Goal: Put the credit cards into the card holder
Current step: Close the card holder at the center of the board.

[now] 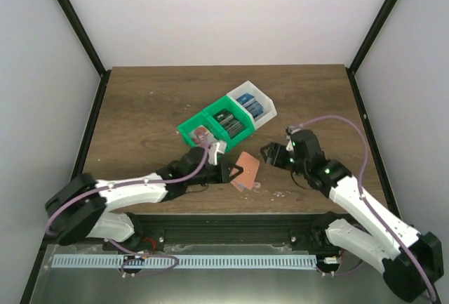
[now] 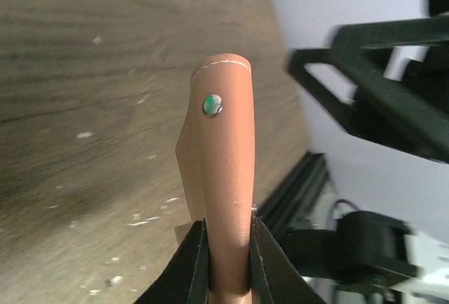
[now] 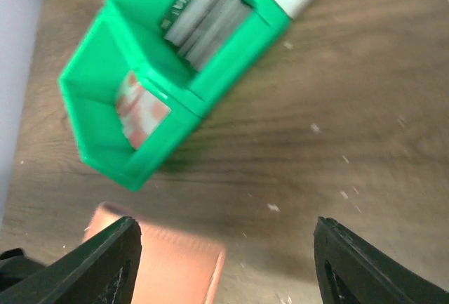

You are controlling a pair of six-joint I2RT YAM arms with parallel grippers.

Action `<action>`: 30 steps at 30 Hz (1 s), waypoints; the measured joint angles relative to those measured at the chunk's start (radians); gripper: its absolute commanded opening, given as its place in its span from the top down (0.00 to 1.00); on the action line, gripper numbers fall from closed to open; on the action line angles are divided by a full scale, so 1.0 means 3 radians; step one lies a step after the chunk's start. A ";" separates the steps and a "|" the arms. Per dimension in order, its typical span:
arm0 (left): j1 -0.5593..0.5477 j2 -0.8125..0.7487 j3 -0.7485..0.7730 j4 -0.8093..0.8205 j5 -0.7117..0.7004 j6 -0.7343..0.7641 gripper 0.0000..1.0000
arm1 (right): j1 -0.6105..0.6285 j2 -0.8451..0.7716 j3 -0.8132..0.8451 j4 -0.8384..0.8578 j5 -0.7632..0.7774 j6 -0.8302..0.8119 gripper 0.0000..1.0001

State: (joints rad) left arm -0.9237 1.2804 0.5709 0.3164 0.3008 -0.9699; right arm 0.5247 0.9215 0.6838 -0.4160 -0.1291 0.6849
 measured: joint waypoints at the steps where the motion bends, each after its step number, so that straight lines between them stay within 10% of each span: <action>1: -0.0064 0.0131 -0.0029 0.0084 -0.0079 0.0025 1.00 | 0.0000 -0.0102 -0.0098 -0.0070 0.0028 0.0126 0.31; 11: -0.0506 0.1448 0.0256 0.0665 -0.0701 0.0099 0.92 | -0.0006 -0.0512 -0.0459 -0.0286 0.0210 0.0647 0.38; 19: -0.0521 0.1390 0.0262 0.0310 -0.1092 0.0093 0.52 | -0.0006 -0.0027 -0.0649 -0.0131 -0.0140 0.0478 0.50; 30: -0.0258 0.0989 0.0010 -0.0220 -0.1157 0.0247 0.42 | 0.0126 0.0689 -0.0554 0.0134 -0.0444 0.0192 0.48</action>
State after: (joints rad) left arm -1.0012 1.5772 0.5739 0.2504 -0.0463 -0.8959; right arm 0.5625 1.1282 0.5175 -0.3759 -0.2623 0.7425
